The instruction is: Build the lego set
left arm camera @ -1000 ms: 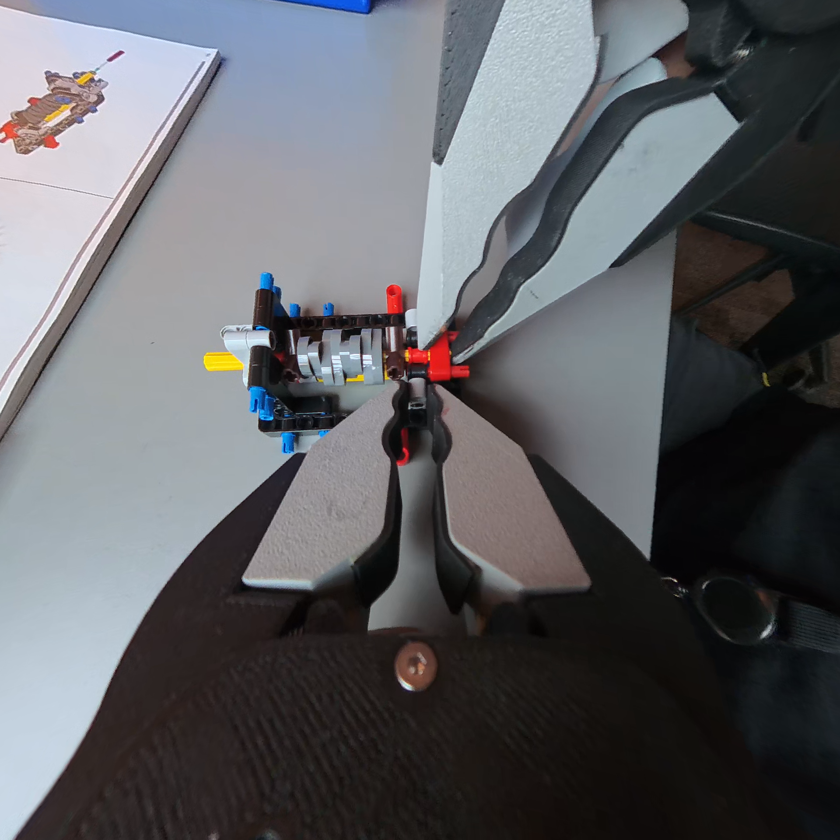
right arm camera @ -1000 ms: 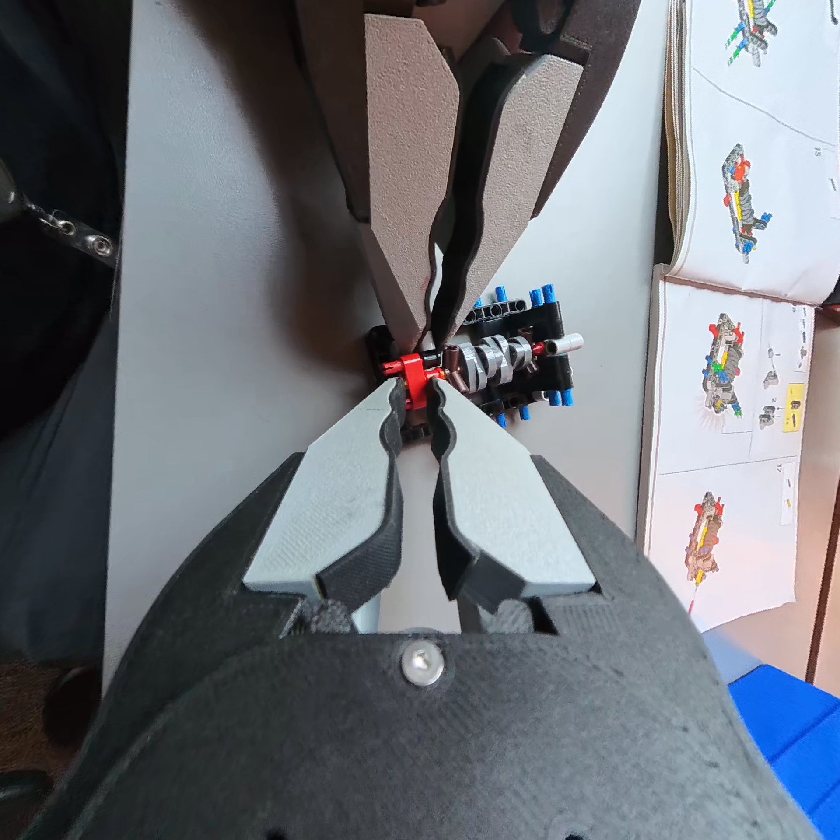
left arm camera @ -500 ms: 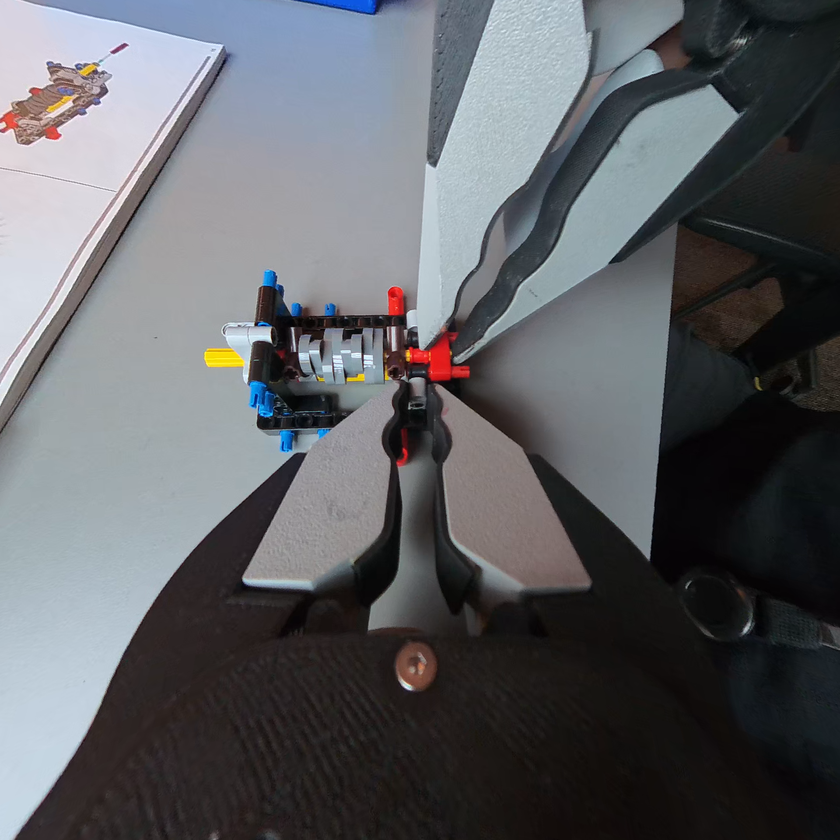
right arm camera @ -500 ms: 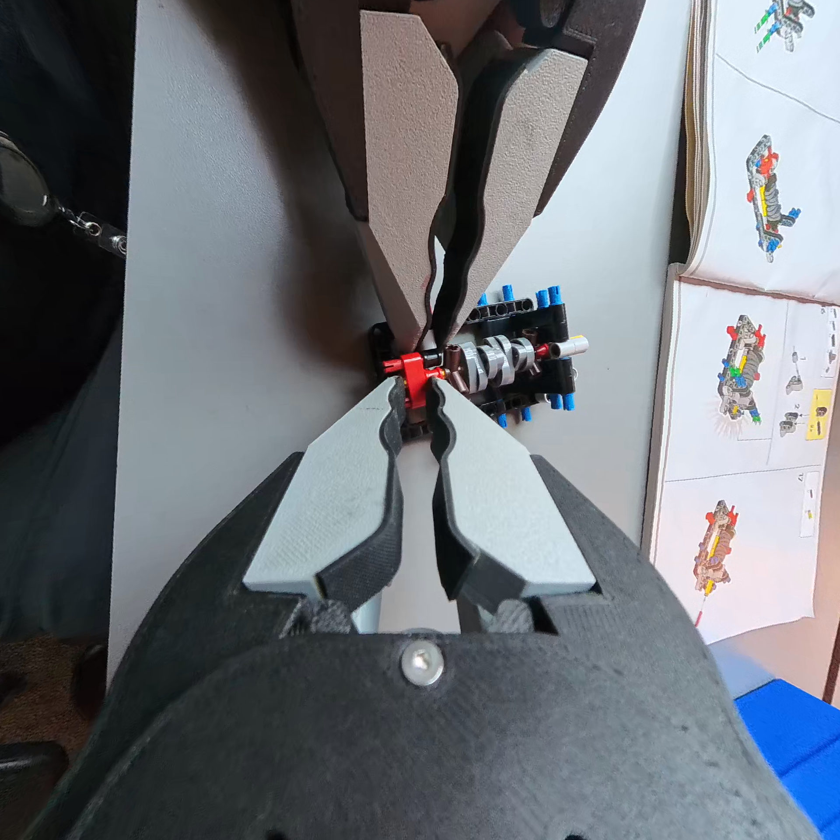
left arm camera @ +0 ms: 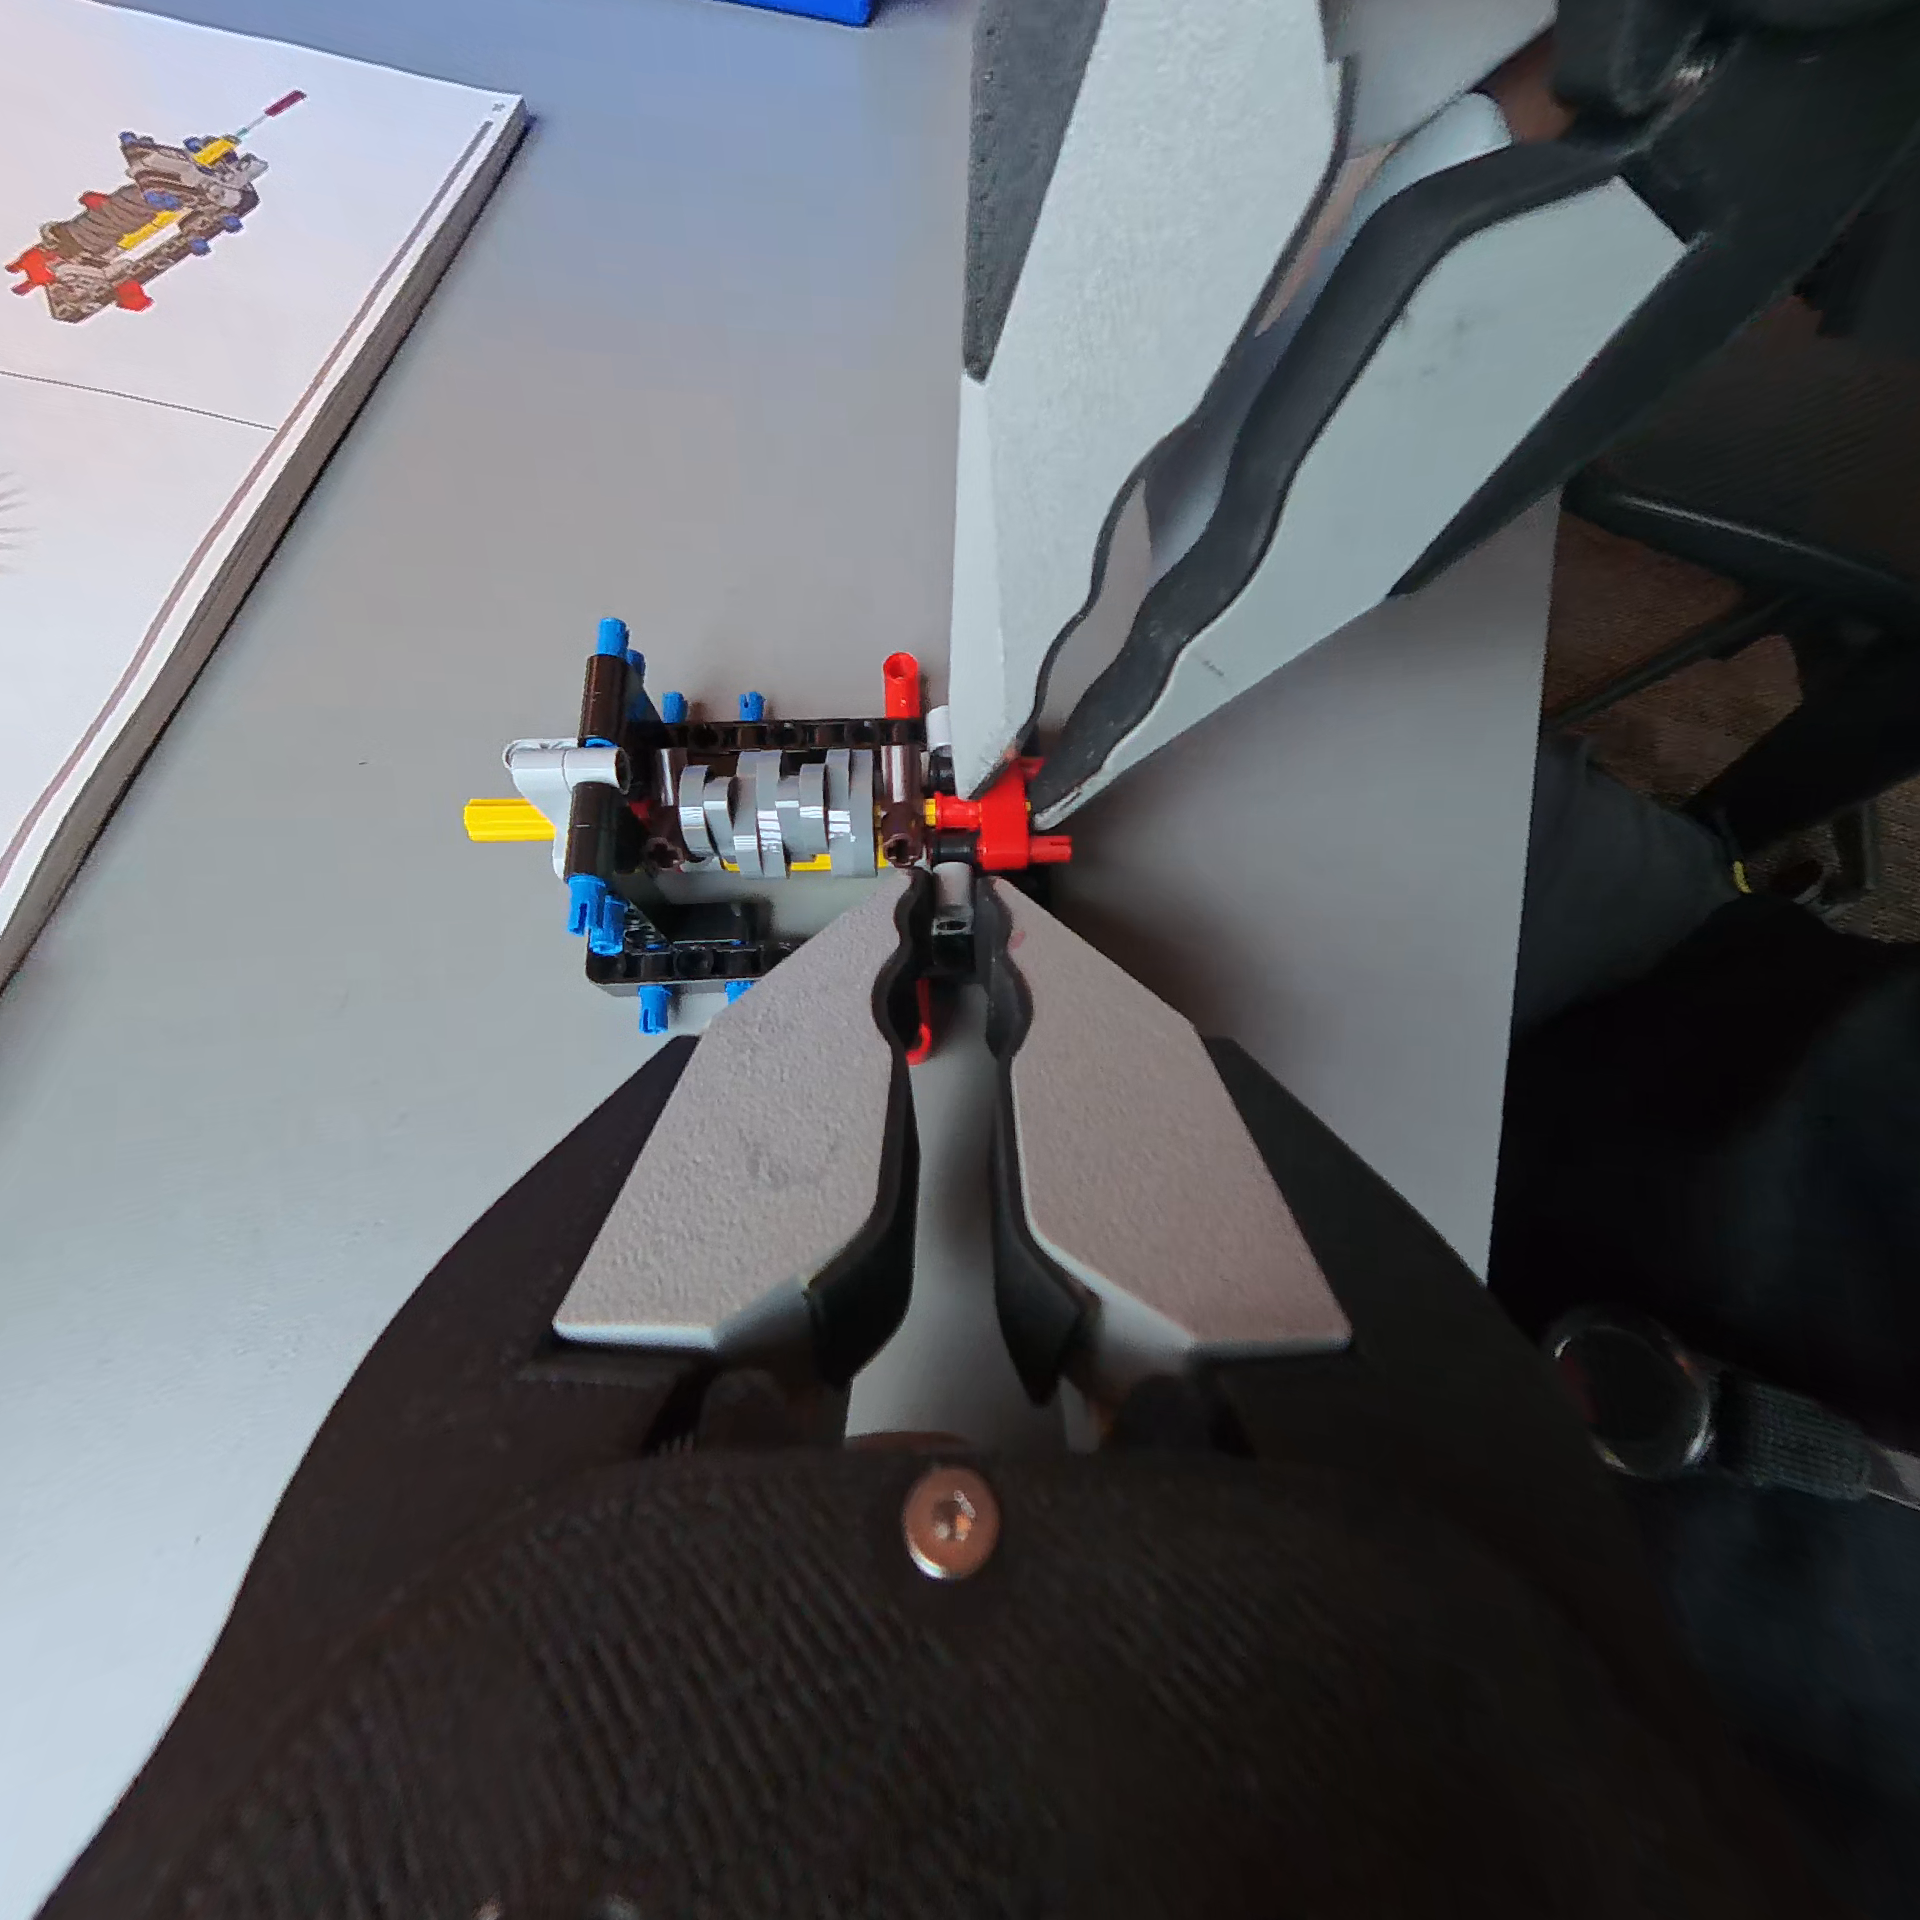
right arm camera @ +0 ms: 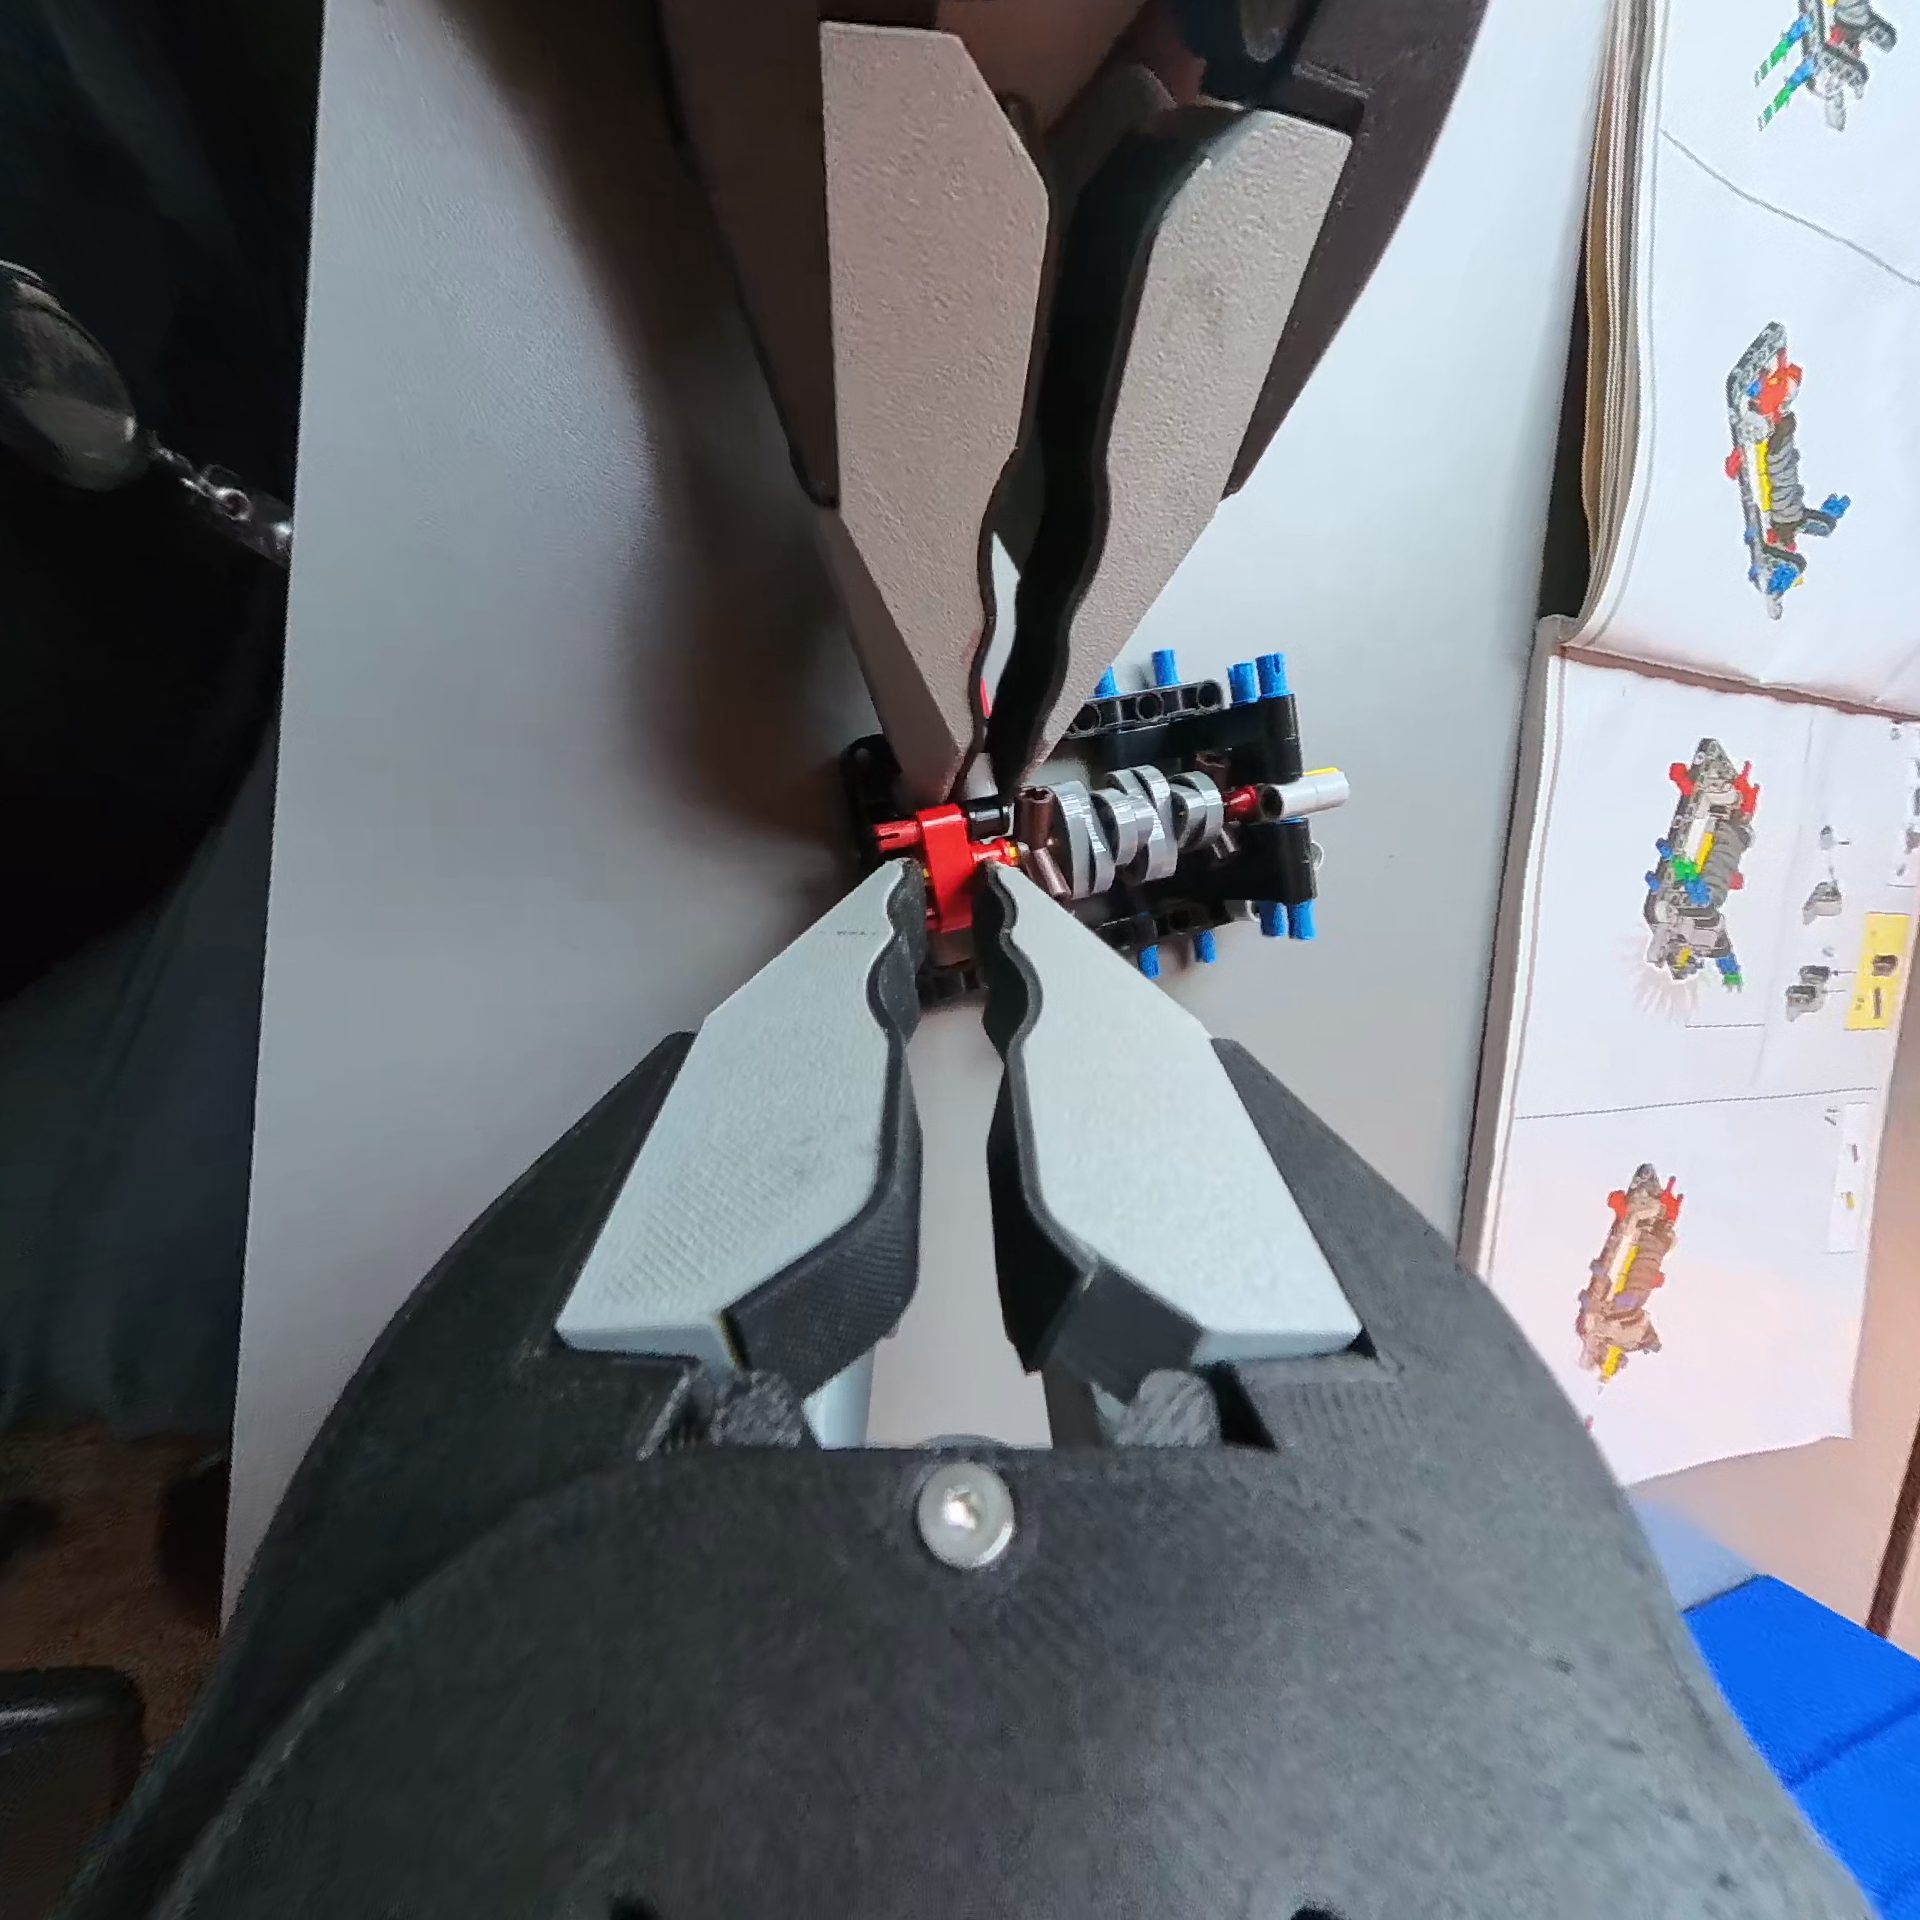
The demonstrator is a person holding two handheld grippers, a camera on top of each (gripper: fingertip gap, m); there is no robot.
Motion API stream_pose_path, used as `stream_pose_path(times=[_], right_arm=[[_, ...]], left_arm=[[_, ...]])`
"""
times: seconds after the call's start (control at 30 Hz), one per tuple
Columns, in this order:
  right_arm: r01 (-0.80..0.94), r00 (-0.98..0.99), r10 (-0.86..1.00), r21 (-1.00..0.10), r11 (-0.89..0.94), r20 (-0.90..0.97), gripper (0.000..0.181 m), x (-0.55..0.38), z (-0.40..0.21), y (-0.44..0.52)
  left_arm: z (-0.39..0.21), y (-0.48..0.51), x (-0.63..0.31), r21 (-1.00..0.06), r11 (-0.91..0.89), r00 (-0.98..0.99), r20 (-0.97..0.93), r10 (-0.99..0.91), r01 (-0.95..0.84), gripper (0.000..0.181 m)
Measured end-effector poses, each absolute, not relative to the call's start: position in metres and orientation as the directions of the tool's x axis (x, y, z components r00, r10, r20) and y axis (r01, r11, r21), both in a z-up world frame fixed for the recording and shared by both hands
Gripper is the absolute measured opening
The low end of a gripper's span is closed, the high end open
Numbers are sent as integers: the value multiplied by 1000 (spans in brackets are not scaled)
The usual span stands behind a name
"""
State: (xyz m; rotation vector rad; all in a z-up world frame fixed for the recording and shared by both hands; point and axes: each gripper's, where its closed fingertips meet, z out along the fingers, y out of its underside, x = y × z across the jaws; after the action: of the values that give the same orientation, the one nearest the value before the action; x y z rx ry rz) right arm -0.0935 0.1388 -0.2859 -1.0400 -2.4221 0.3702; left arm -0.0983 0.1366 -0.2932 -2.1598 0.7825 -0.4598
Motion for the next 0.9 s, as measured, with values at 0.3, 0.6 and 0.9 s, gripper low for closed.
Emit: stream_pose_path(times=[0.3, 0.6, 0.9], right_arm=[[621, -591, 752, -431, 655, 293, 8, -96, -286, 140], [665, -538, 821, -502, 553, 193, 7, -100, -286, 143], [656, -396, 897, -624, 425, 196, 7, -104, -281, 141]], left_arm=[[-293, 137, -100, -770, -522, 754, 82, -652, -367, 5], [-293, 140, -104, -770, -534, 779, 78, -622, -349, 5], [-289, 142, -107, -786, -541, 779, 125, -614, -300, 5]])
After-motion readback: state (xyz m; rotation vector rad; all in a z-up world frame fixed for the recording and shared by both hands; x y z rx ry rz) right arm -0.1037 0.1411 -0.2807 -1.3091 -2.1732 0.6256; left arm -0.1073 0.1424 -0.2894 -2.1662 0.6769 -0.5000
